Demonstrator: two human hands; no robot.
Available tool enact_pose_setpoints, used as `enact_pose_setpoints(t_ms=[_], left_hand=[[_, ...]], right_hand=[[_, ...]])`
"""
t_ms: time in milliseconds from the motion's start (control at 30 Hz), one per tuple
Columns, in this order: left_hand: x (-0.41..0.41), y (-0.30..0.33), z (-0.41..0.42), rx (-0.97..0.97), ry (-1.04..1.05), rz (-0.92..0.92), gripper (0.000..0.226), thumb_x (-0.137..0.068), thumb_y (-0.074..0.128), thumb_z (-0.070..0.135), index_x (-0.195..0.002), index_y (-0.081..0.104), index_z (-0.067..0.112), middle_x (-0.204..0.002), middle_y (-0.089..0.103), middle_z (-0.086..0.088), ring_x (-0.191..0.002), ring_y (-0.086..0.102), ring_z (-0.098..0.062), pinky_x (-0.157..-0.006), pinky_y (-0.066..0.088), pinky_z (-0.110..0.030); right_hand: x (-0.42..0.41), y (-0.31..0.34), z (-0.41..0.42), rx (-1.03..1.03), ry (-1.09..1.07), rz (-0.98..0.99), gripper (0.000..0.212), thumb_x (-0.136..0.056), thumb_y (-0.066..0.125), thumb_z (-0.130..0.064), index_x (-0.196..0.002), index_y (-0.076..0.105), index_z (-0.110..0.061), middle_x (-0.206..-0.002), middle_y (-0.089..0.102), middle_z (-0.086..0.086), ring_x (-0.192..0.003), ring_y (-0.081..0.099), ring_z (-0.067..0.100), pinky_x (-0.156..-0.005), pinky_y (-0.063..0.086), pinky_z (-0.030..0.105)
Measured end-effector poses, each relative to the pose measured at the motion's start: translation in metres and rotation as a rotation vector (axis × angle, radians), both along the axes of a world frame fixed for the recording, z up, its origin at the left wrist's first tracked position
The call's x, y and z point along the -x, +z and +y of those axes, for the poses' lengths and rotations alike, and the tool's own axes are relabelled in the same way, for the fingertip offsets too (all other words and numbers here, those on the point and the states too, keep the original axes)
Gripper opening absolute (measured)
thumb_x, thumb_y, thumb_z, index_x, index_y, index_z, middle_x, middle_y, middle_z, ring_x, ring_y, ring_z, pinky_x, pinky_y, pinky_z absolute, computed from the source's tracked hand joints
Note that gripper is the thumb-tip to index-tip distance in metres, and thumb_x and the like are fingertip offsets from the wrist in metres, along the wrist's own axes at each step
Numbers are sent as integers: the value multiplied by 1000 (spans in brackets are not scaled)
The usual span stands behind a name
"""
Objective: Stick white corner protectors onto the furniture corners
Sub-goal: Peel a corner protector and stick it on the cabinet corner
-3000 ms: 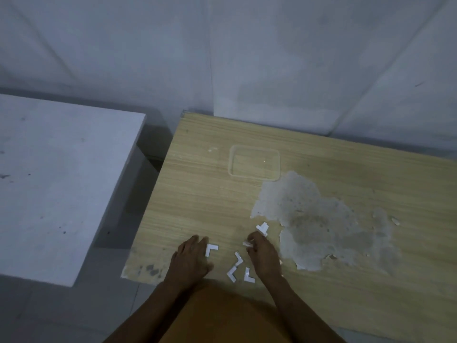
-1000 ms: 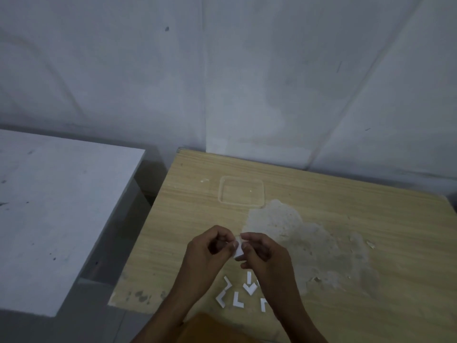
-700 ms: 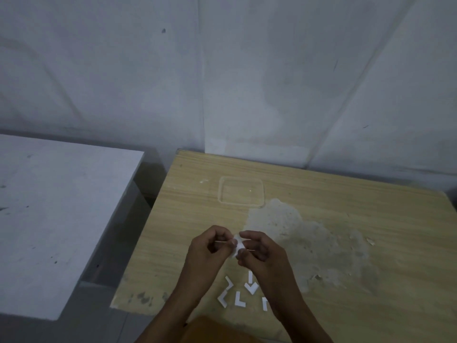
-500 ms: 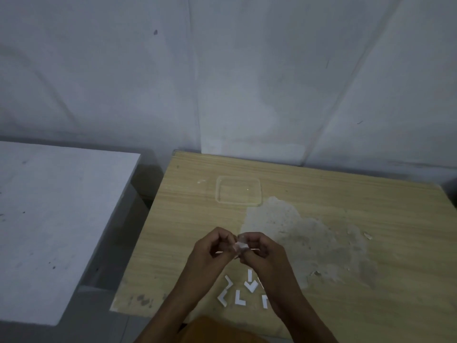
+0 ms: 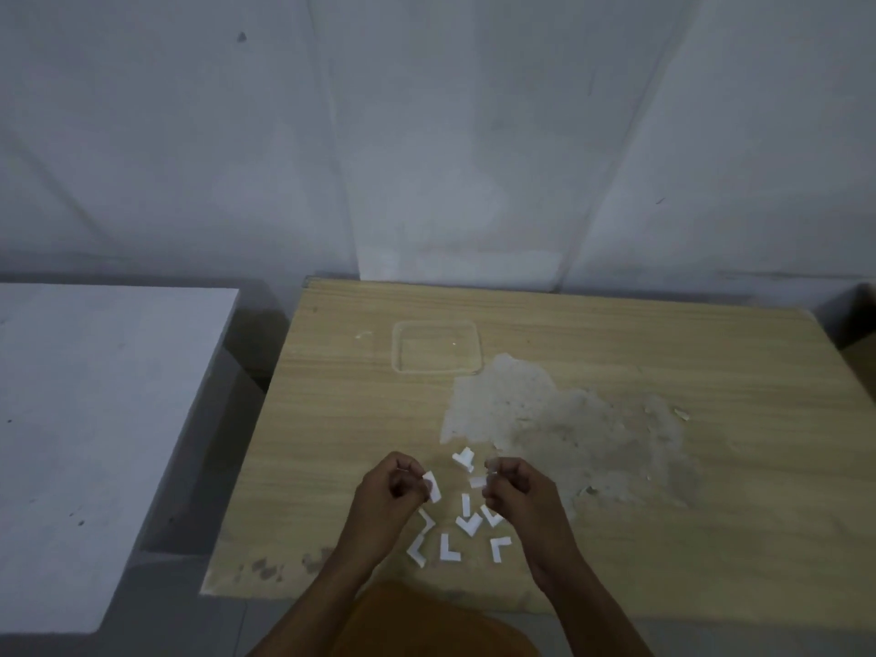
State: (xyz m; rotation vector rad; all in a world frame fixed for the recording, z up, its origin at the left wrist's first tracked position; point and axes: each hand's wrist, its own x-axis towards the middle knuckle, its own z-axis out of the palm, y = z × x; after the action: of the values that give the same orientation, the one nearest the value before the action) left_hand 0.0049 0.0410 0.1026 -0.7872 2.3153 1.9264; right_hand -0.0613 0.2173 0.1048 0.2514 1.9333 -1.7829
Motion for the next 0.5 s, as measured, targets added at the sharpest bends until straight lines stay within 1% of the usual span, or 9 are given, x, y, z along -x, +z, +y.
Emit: enact_pose_setpoints(t_ms=[33, 67, 133, 200, 300, 367, 433, 467, 500], left_hand=[[2, -11, 2, 23, -17, -40, 14, -83, 66, -1, -81, 64, 12, -72, 70, -6, -74, 67, -21, -69, 52, -37], [5, -22, 4, 48, -38, -78, 16, -82, 66, -1, -78, 65, 14, -71, 70, -6, -73, 67, -21, -68, 53, -38], [11, -40, 8, 85, -77, -137, 20, -82, 64, -2, -73, 66, 15, -72, 70, -6, -70, 67, -18, -69, 53, -37], [17, -55, 13, 94, -108, -161, 26, -83, 60, -7, -71, 65, 15, -71, 69, -8, -67, 66, -17, -70, 54, -38], [24, -72, 17, 98, -144, -194, 29, -85, 55, -8, -72, 66, 15, -70, 67, -7, -66, 64, -18, -69, 54, -36], [26, -79, 19, 139, -179, -222, 19, -89, 56, -1, -88, 70, 12, -84, 69, -6, -77, 64, -18, -67, 49, -27], [23, -79, 20, 172, -197, -241, 23, -92, 56, 6, -112, 67, 10, -105, 67, -5, -95, 63, -19, -70, 44, -21], [22, -78, 20, 163, -190, -235, 27, -93, 55, 8, -118, 64, 12, -111, 65, -4, -101, 62, -19, -72, 44, -20], [20, -73, 20, 135, -179, -221, 27, -94, 55, 9, -119, 64, 14, -113, 64, -3, -103, 61, -18, -75, 45, -20]], right_hand=[[-1, -9, 5, -16, -19, -28, 11, -90, 60, -5, -96, 69, -10, -79, 70, 5, -74, 66, 16, -72, 55, 29], [-3, -18, 9, -26, -41, -55, 10, -90, 61, -6, -97, 68, -9, -81, 70, 7, -75, 66, 17, -73, 55, 29], [-6, -32, 15, -26, -74, -100, 7, -89, 64, -7, -95, 68, -5, -84, 70, 11, -76, 69, 19, -71, 56, 28], [-9, -40, 19, -22, -90, -139, 8, -89, 65, -8, -93, 68, -1, -82, 70, 12, -74, 69, 19, -68, 56, 26], [-11, -46, 21, -7, -85, -194, 8, -88, 66, -8, -90, 68, 0, -81, 67, 14, -75, 68, 21, -68, 56, 26], [-11, -47, 21, 18, -79, -223, 7, -88, 65, -7, -89, 68, -1, -83, 67, 14, -78, 68, 23, -73, 57, 29], [-12, -46, 21, 26, -69, -236, 6, -88, 66, -11, -86, 69, -6, -82, 67, 9, -80, 66, 21, -76, 56, 30], [-13, -44, 20, 18, -65, -236, 6, -88, 67, -15, -85, 70, -10, -80, 66, 5, -80, 64, 18, -76, 54, 29], [-13, -42, 19, 11, -66, -234, 7, -88, 68, -18, -84, 70, -13, -78, 64, 2, -79, 61, 17, -76, 53, 29]])
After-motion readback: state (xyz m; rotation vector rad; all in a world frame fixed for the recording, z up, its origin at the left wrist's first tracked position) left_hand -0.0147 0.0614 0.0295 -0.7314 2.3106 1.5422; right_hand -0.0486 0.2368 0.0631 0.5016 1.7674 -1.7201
